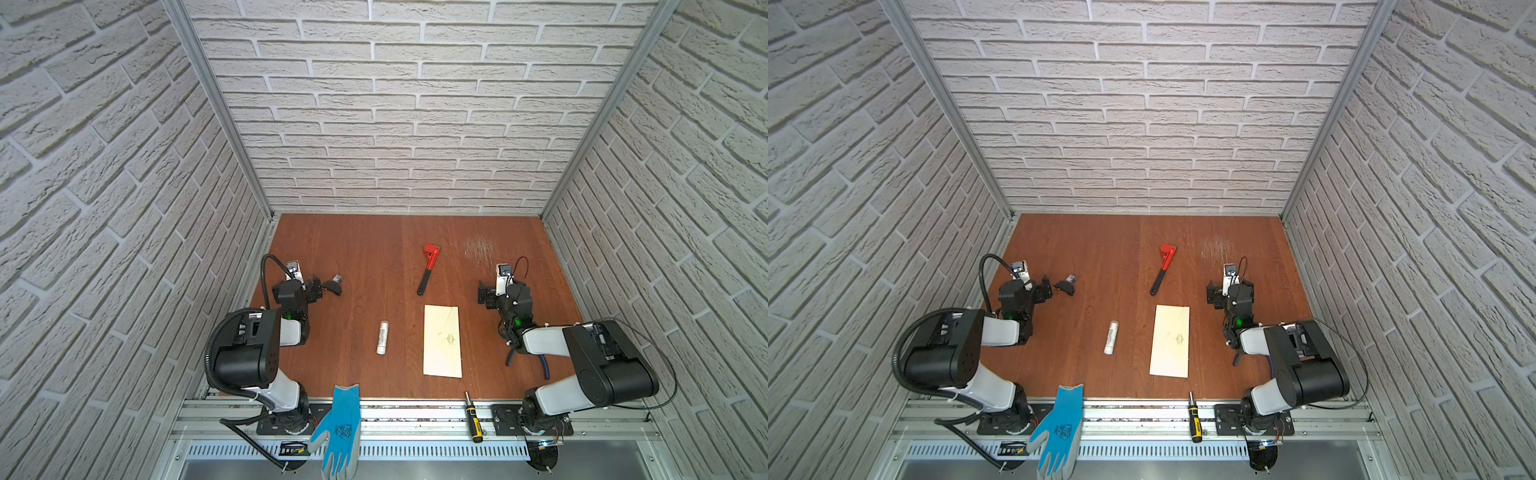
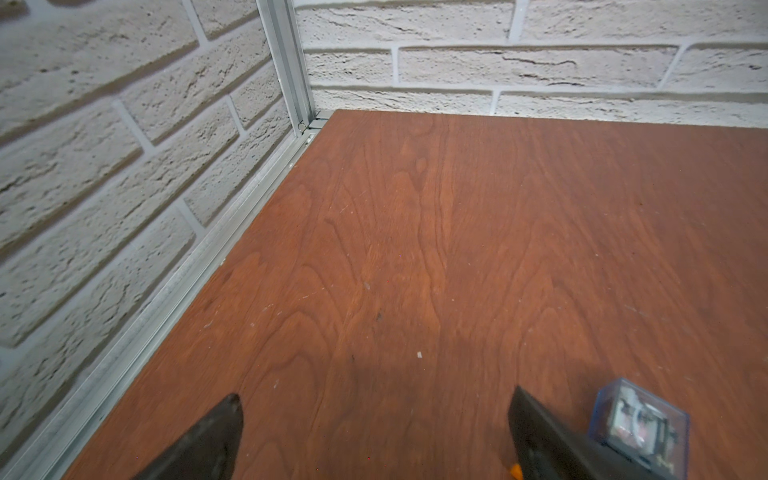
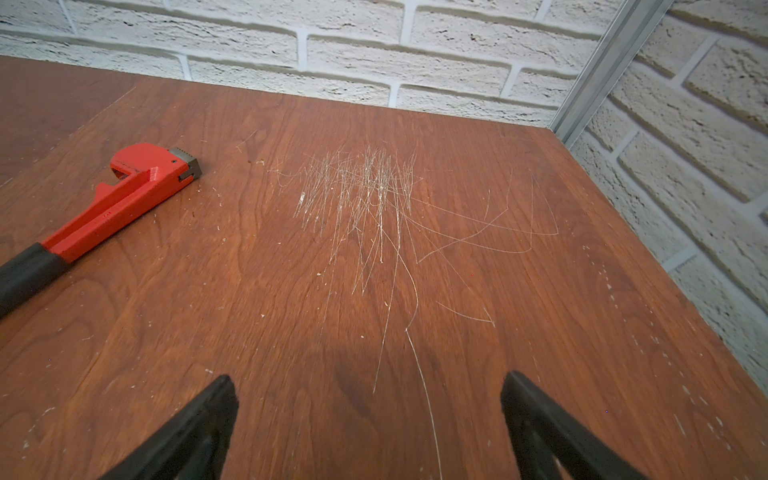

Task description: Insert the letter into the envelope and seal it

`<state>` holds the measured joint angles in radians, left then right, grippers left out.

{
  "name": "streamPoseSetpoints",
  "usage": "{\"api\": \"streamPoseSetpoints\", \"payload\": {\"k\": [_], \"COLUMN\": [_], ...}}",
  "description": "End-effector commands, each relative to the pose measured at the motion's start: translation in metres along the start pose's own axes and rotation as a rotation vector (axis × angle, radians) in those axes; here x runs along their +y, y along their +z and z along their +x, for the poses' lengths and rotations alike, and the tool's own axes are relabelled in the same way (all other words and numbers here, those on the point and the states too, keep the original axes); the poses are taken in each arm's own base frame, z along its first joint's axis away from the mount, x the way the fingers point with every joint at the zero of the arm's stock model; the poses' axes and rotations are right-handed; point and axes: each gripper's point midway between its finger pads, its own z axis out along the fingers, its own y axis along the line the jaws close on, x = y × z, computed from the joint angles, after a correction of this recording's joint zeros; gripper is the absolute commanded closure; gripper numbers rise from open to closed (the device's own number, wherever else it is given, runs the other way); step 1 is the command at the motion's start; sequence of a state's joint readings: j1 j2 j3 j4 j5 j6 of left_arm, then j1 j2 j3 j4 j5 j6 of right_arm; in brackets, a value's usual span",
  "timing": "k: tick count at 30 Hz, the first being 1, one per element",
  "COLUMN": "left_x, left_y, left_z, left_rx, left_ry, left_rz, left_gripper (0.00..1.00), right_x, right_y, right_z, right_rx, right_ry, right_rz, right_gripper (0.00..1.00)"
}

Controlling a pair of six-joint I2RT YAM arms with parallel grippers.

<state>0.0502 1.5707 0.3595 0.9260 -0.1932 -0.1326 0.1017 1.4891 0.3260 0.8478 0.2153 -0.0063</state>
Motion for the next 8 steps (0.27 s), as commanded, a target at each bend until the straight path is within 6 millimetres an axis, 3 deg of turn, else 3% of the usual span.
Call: {"api": "streamPoseSetpoints", "payload": {"k": [1,8], "left_x": [-0.0005,-0.0004], "left_y": [0.0015,0.0015], "left_z": [-0.0100,-0.0103], "left_rx": [-0.034,-0.034], "left_ry": [0.004,0.003], "left_rz": [-0.004,-0.004], "left_gripper": [0.02,0.02], "right_x": [-0.0006,-0.0013], "right_y": [0.0028,0.0019], "right_z": [-0.0171,-0.0171], "right_rx": [-0.045,-0.048], "right_ry": [0.028,0.030], "right_rz": [-0.002,-0.002], "right_gripper": [0.00,0.00]}}
